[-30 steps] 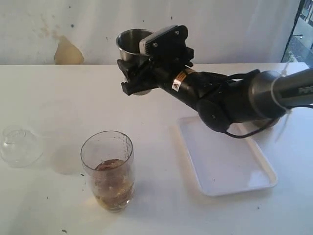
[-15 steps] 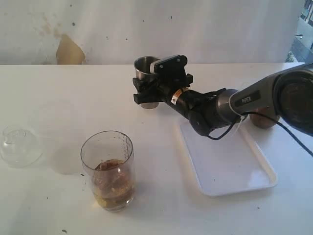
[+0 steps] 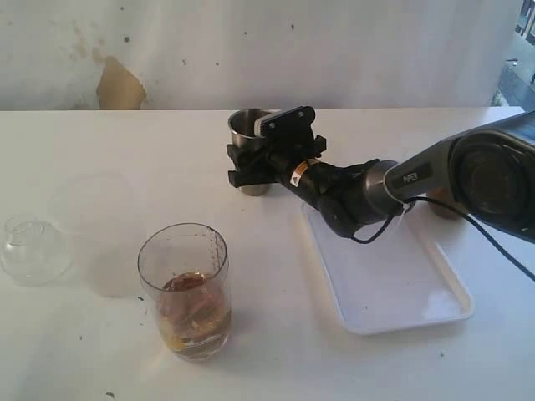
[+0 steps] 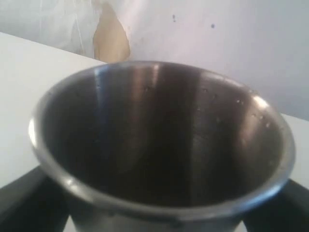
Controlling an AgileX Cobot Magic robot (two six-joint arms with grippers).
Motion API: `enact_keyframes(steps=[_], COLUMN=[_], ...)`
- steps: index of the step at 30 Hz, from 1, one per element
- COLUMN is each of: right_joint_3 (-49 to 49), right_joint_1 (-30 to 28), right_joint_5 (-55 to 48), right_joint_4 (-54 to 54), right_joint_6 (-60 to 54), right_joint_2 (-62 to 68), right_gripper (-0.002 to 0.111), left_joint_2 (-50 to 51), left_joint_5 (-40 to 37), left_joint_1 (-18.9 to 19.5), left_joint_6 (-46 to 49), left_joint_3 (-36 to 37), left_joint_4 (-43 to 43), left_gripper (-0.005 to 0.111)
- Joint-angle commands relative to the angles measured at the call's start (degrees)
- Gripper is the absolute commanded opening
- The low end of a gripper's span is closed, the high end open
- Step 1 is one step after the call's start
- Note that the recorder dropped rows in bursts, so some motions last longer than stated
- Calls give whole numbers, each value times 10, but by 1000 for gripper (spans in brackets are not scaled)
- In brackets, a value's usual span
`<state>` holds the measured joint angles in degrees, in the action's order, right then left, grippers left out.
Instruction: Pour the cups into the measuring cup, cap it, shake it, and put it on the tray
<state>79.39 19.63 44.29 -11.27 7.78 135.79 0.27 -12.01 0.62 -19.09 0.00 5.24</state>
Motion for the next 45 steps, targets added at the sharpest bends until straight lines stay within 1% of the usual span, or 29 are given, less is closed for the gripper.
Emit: enact_keyframes(steps=[1, 3, 4, 6, 7, 13, 19, 24, 35, 40, 42, 44, 45], right_joint_3=[5, 5, 5, 5, 5, 5, 5, 5, 5, 5, 5, 5, 5], right_joint_1=[-2, -1, -1, -1, -1, -1, -1, -1, 19, 19, 19, 20, 20], right_joint_5=[-1, -5, -11, -28, -38, -55, -136, -184, -190, -207, -227, -254, -265], right_joint_4=[-13, -12, -12, -17, -21, -27, -27, -27, -44, -44, -42, -42, -42], right_joint_6=[0, 0, 0, 0, 0, 0, 0, 0, 0, 0, 0, 0, 0], right_joint_2=[-3, -6, -8, -14, -20, -50, -95, -124, -146, -185, -211, -237, -249], right_gripper=[59, 77, 82, 87, 87, 87, 87, 87, 87, 87, 83, 74, 68], left_joint_2=[-3, -3, -3, -3, -3, -3, -3, -3, -3, -3, -3, -3, -3], left_joint_5=[8, 8, 8, 8, 8, 8, 8, 8, 8, 8, 8, 8, 8], left_joint_1=[0, 0, 0, 0, 0, 0, 0, 0, 0, 0, 0, 0, 0], left_joint_6=[-2, -2, -2, -2, -2, -2, -2, -2, -2, -2, -2, -2, -2], left_joint_3=[0, 0, 0, 0, 0, 0, 0, 0, 0, 0, 0, 0, 0], left_joint_4=[3, 3, 3, 3, 3, 3, 3, 3, 3, 3, 3, 3, 3], left_gripper=[1, 1, 1, 1, 1, 1, 1, 1, 1, 1, 1, 1, 1])
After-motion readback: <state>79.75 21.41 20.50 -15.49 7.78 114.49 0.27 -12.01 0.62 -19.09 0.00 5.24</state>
